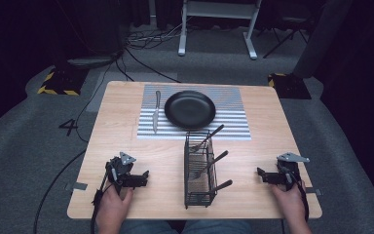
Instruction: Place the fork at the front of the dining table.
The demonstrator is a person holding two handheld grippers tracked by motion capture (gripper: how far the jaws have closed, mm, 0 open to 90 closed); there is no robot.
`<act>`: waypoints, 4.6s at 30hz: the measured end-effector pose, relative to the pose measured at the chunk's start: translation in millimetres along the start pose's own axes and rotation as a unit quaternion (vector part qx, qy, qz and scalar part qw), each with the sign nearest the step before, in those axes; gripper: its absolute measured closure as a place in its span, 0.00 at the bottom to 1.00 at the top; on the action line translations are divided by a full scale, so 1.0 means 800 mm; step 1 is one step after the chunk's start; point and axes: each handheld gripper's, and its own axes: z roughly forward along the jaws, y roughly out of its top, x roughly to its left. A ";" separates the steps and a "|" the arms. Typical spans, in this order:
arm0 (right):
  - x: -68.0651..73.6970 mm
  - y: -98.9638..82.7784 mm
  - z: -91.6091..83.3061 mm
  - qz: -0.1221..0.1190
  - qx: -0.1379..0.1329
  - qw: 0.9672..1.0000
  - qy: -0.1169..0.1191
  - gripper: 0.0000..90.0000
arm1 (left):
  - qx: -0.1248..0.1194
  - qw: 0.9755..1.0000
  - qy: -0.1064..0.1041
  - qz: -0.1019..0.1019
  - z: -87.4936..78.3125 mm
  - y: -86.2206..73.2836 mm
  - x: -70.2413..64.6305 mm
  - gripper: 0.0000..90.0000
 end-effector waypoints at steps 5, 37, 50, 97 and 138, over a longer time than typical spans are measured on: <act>0.001 -0.003 -0.005 -0.019 -0.012 1.000 0.021 0.19 | 0.000 1.000 0.000 0.000 0.000 0.000 0.000 0.00; 0.034 0.029 -0.100 -0.055 -0.040 0.987 0.143 0.48 | 0.000 1.000 0.000 0.000 0.000 0.000 0.000 0.00; 0.075 0.055 -0.144 -0.100 -0.061 0.976 0.183 0.51 | 0.000 1.000 0.000 0.000 0.000 0.000 0.000 0.00; 0.195 0.084 -0.126 -0.179 -0.057 0.918 0.349 0.89 | 0.000 1.000 0.000 0.000 0.000 0.000 0.000 0.00; 0.152 0.184 -0.226 -0.192 -0.182 0.909 0.320 0.96 | 0.000 1.000 0.000 0.000 0.000 0.000 0.000 0.00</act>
